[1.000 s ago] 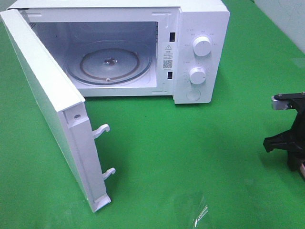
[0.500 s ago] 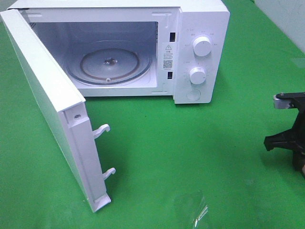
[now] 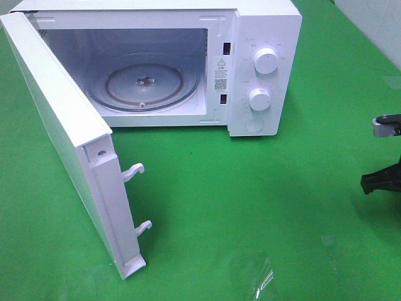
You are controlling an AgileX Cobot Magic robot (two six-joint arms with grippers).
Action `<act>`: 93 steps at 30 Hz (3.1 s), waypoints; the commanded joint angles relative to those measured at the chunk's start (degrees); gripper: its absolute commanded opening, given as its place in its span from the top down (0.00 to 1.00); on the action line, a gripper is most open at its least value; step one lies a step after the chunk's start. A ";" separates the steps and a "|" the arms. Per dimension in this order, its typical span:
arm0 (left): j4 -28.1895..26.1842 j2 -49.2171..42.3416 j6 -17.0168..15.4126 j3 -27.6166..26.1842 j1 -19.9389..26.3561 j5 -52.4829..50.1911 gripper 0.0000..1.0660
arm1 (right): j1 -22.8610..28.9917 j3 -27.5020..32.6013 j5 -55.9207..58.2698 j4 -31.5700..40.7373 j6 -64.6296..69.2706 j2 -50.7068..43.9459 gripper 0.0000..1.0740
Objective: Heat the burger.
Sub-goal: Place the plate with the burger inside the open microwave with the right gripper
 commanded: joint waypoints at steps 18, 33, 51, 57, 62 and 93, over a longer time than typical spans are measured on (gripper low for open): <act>-0.29 -0.52 -0.34 0.17 -0.11 -0.17 0.08 | 10.14 4.53 4.30 -13.64 12.72 -6.02 1.00; -0.29 -0.52 -0.34 0.17 -0.11 -0.17 0.08 | 18.33 8.14 9.34 -15.13 14.73 -11.12 1.00; -0.29 -0.52 -0.34 0.17 -0.11 -0.17 0.08 | 31.34 8.14 17.30 -17.59 15.93 -14.15 1.00; -0.29 -0.52 -0.34 0.17 -0.11 -0.17 0.08 | 35.12 8.14 18.33 -18.45 15.93 -14.15 1.00; -0.29 -0.52 -0.34 0.17 -0.11 -0.17 0.08 | 39.08 8.14 19.02 -19.02 15.93 -14.15 1.00; -0.29 -0.52 -0.34 0.17 -0.11 -0.17 0.08 | 59.07 15.24 24.87 -20.17 20.97 -20.86 1.00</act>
